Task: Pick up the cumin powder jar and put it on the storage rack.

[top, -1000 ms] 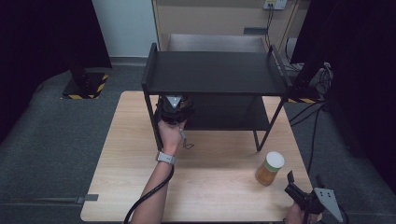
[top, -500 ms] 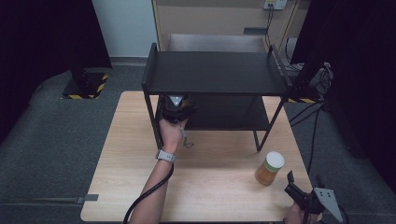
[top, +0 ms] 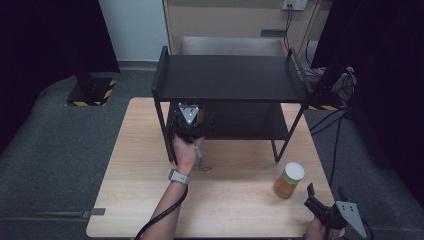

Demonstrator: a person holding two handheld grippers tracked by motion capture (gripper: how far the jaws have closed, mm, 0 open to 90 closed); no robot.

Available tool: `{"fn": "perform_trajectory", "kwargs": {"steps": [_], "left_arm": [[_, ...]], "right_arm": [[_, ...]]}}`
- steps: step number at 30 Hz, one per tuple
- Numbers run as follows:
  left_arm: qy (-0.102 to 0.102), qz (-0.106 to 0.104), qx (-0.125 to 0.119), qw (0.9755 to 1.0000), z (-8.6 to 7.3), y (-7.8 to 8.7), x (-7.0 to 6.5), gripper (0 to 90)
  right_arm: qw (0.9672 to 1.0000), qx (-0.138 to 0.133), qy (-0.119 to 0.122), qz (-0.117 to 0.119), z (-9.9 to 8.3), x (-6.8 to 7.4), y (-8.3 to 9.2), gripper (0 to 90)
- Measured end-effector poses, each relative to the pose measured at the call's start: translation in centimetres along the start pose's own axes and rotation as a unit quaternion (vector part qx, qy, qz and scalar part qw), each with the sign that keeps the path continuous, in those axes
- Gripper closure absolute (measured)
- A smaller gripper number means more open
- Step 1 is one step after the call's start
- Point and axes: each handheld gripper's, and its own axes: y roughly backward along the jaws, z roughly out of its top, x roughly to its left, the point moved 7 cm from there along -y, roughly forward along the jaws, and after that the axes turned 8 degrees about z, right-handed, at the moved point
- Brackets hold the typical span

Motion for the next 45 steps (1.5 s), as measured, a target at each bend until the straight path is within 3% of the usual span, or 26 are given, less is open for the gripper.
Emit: {"fn": "perform_trajectory", "kwargs": {"steps": [3, 16, 27, 40, 45], "left_arm": [[0.01, -0.007, -0.002, 0.9999, -0.4, 0.6, 0.2, 0.0], [-0.01, -0.035, -0.013, 0.9993, -1.3, 3.5, 0.6, 0.0], [-0.006, -0.04, -0.019, 0.999, -3.2, 6.6, 1.9, 0.0], [-0.001, -0.046, -0.025, 0.9986, -5.7, 8.6, 3.6, 0.0], [0.011, -0.044, -0.019, 0.9988, -6.6, 9.2, 4.5, 0.0]], "right_arm": [[1.0, 0.0, 0.001, 0.0, 0.0, 0.0, 0.0, 0.7], [1.0, 0.0, 0.003, 0.0, 0.0, 0.1, 0.0, 0.7], [0.9999, -0.003, 0.013, -0.005, -0.1, 0.3, 0.0, 0.7], [0.9999, 0.0, 0.015, -0.005, -0.1, 0.4, 0.0, 0.7], [0.9999, -0.001, 0.015, -0.006, -0.1, 0.4, 0.0, 0.7]]}}
